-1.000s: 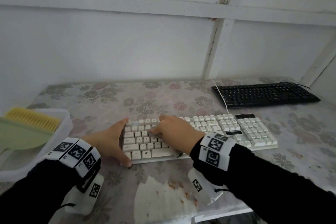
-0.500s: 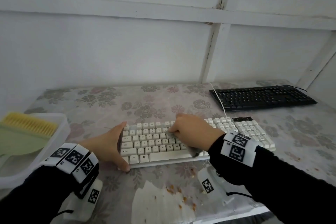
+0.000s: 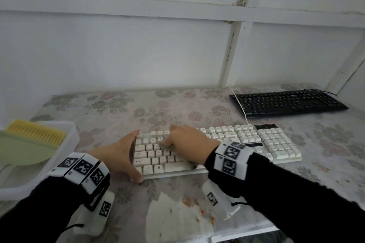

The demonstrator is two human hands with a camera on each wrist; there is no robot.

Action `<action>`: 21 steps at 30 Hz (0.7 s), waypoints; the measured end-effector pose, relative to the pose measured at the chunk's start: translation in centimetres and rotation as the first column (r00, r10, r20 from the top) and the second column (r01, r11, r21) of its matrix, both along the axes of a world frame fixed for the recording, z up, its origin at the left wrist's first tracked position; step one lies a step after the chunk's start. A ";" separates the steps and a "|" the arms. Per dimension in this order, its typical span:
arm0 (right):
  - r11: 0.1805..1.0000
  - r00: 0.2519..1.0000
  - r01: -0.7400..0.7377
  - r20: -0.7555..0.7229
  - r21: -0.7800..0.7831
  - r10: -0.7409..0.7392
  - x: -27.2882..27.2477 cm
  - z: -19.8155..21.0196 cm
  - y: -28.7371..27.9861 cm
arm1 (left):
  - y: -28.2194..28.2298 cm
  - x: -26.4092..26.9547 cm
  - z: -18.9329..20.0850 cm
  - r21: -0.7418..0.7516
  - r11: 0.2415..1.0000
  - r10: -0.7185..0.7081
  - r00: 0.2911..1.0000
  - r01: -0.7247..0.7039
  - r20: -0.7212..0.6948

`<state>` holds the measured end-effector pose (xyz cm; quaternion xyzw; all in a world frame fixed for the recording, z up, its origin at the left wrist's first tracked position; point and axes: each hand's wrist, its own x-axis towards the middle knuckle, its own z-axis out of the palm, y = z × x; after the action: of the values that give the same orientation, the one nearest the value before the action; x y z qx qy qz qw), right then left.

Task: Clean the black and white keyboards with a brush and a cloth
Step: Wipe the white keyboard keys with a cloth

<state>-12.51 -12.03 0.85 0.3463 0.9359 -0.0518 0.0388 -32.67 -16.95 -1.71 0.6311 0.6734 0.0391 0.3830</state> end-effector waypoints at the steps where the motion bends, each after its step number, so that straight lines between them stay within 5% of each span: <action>1: 1.000 1.000 0.006 0.008 0.002 -0.006 1.2 -0.2 0.3 | -0.1 0.0 -0.1 0.000 1.000 0.016 1.000 -0.016 0.002; 13: 0.980 0.980 0.199 -0.033 0.018 -0.198 8.1 0.6 2.1 | -0.2 0.2 0.0 0.008 1.000 0.022 1.000 -0.022 -0.010; 21: 0.984 0.988 0.155 -0.015 0.087 -0.155 8.9 -0.8 1.3 | -0.2 0.0 0.0 -0.002 1.000 0.019 1.000 -0.019 0.002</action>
<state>-3.61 -10.68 0.03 0.4193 0.9076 -0.0148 0.0153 -32.70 -17.20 -1.68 0.6240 0.6791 0.0428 0.3842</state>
